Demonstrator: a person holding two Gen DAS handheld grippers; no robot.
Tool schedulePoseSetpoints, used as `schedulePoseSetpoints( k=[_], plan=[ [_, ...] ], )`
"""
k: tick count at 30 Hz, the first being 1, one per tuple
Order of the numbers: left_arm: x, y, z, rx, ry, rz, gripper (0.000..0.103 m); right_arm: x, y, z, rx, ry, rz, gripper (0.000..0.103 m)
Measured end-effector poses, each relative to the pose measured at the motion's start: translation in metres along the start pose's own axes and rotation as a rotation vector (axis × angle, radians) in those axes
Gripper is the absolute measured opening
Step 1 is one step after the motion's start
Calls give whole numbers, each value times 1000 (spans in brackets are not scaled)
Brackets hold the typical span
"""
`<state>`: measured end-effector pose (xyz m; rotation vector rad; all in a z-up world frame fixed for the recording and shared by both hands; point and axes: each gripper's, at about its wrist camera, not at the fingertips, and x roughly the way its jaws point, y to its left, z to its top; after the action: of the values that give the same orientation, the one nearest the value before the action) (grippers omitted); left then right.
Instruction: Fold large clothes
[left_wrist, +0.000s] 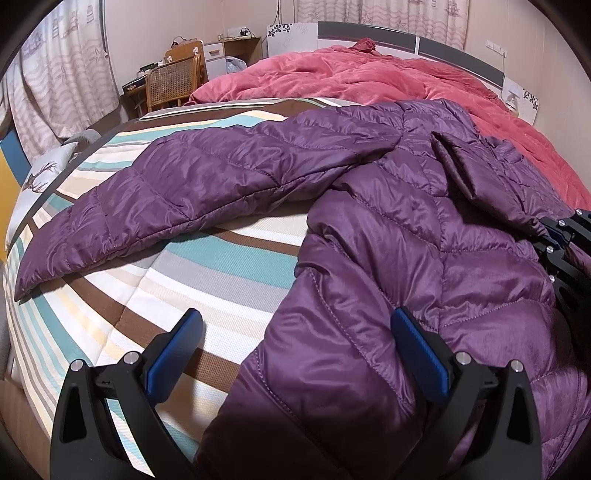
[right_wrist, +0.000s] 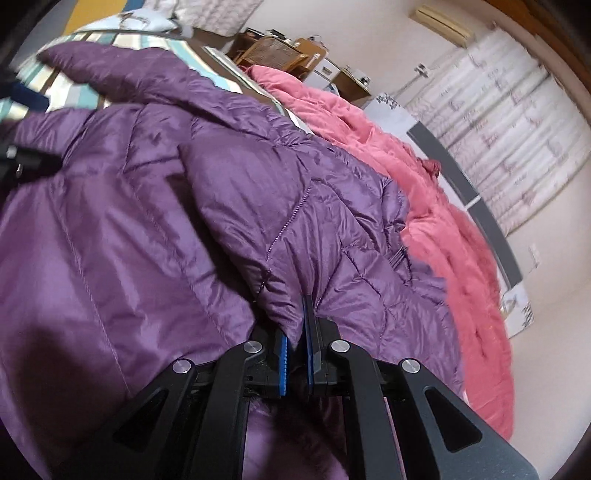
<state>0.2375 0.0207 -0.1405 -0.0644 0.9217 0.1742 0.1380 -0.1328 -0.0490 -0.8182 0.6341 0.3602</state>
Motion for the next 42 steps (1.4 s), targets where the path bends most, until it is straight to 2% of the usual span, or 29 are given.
schedulePoseSetpoints(
  k=[1,2,4,5,6,8,10,12,13,15,16,18,21,23,25,27,29,32,35,37,39,42],
  plan=[
    [0,-1,0,0,1,-2,101,-1,2,1,-6,12,-8,9],
    [1,0,0,-5,5,-9,101,-1,4,3,-20,24,-14,14],
    [1,3,0,-16,11,-22,101,-1,-2,9,-17,38,-4,39],
    [1,4,0,-21,13,-27,101,-11,-12,10,13,24,5,76],
    [1,4,0,-24,14,-30,101,-27,-17,9,50,-18,-9,93],
    [1,3,0,-21,12,-25,101,-56,-27,2,104,-103,10,93],
    [1,4,0,-19,10,-22,101,-75,-33,-3,158,-126,13,93],
    [1,4,0,-21,11,-24,101,-94,-43,-16,240,-149,-29,91],
    [1,3,0,-22,12,-25,101,-96,-52,-24,303,-132,-64,88],
    [1,4,0,-21,11,-23,101,-93,-75,-42,451,-69,-102,65],
    [1,3,0,-18,10,-20,101,-89,-89,-55,552,-22,-130,58],
    [0,3,0,-11,8,-12,101,-79,-110,-79,697,62,-184,38],
    [-1,1,0,-5,5,-2,101,-66,-136,-118,939,168,-240,32],
    [-1,1,0,-3,5,1,101,-53,-142,-134,1024,203,-253,32],
    [-1,0,0,-1,4,4,101,-39,-137,-137,1038,209,-216,32],
    [-2,0,0,0,6,5,101,-19,-125,-131,992,238,-173,31],
    [-2,2,1,-7,12,-4,101,-5,-119,-123,946,266,-175,31],
    [-4,7,4,-29,33,-34,101,-3,-121,-121,951,265,-172,31],
    [-12,20,9,-64,23,-73,101,-24,-124,-126,959,240,-186,32],
    [-22,39,15,-115,-12,-84,101,-42,-122,-125,950,221,-204,32],
    [-29,66,22,-182,-52,-73,101,-54,-117,-123,937,221,-201,32],
    [-26,107,28,-290,-54,-19,101,-64,-106,-126,922,250,-220,32]
  ],
)
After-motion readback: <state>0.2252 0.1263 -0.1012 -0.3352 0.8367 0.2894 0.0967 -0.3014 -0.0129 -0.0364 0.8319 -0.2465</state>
